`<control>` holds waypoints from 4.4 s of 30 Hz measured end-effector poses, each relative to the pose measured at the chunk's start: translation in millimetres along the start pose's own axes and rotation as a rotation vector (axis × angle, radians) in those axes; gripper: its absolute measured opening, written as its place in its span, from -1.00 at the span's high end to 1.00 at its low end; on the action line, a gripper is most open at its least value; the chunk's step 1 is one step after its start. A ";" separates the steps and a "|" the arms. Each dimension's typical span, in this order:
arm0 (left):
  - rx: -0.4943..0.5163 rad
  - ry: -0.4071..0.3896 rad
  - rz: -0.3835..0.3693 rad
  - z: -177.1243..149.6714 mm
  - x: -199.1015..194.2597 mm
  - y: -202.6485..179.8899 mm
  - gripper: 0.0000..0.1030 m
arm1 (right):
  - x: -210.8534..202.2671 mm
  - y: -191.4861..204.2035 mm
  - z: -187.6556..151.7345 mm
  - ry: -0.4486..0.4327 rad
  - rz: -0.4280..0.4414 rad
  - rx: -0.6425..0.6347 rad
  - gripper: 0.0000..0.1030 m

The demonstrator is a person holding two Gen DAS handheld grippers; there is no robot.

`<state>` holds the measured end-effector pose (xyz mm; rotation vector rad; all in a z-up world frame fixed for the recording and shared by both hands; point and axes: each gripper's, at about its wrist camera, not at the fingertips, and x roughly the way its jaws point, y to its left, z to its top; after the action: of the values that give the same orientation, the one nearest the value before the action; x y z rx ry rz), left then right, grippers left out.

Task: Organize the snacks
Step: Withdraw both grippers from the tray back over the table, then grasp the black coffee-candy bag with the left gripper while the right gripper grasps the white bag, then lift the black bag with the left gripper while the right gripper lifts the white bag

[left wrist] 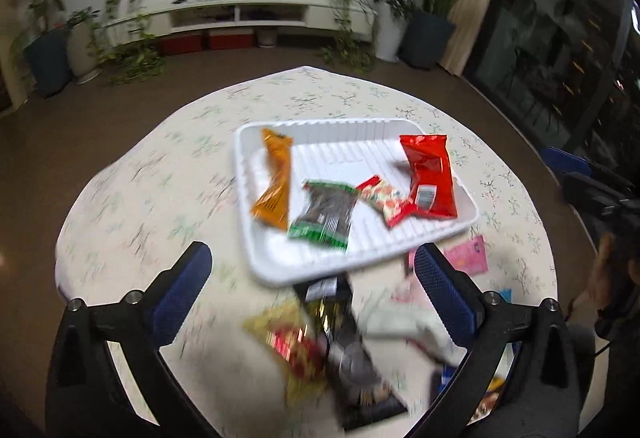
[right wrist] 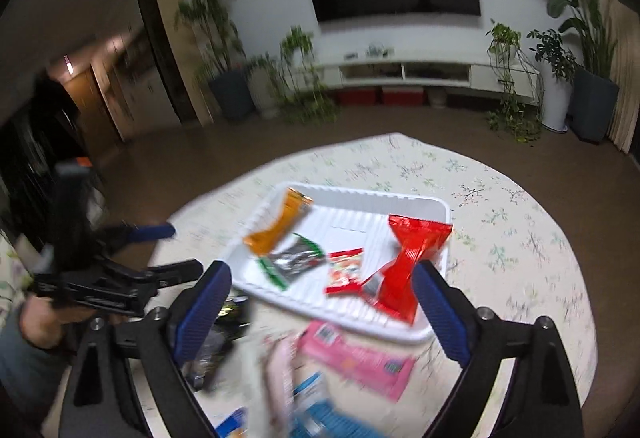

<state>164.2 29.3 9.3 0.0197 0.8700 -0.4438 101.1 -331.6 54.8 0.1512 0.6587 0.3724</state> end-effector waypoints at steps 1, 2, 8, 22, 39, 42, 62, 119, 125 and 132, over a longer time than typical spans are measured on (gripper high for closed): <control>-0.017 0.002 -0.002 -11.6 -8.1 2.4 -0.99 | -8.6 1.9 -4.9 -0.018 0.004 0.010 -0.92; -0.030 0.013 -0.002 -20.9 -12.3 4.1 -0.99 | -21.2 4.8 -14.8 -0.044 0.008 0.026 -0.92; -0.172 0.082 0.000 -88.2 -24.7 7.6 -0.99 | -54.3 17.5 -77.5 -0.063 0.012 0.142 -0.92; -0.038 0.144 0.006 -89.0 2.9 -35.5 -0.70 | -59.8 33.7 -136.4 0.026 0.058 0.195 -0.92; 0.045 0.299 0.039 -67.8 71.7 -43.7 -0.06 | -55.7 31.4 -142.5 0.034 0.054 0.196 -0.89; 0.065 0.311 0.042 -67.7 77.4 -46.2 -0.03 | -54.7 31.6 -143.1 0.032 0.051 0.192 -0.89; 0.095 0.311 0.048 -57.6 87.5 -43.8 0.46 | -48.4 45.5 -145.8 0.064 0.052 0.156 -0.79; -0.189 0.182 -0.193 -130.1 -4.1 3.3 0.57 | 104.1 89.5 -101.8 0.498 -0.034 -0.217 0.58; -0.202 0.174 -0.211 -129.9 -8.1 6.6 0.57 | 90.6 84.9 -95.0 0.448 0.020 -0.139 0.59; -0.200 0.161 -0.219 -126.4 -13.5 5.6 0.57 | 70.8 63.6 -87.7 0.383 0.164 0.033 0.59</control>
<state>66.0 64.0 -63.8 -0.2280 1.0767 -0.5633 79.7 -244.0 -38.0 0.1677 1.0346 0.5559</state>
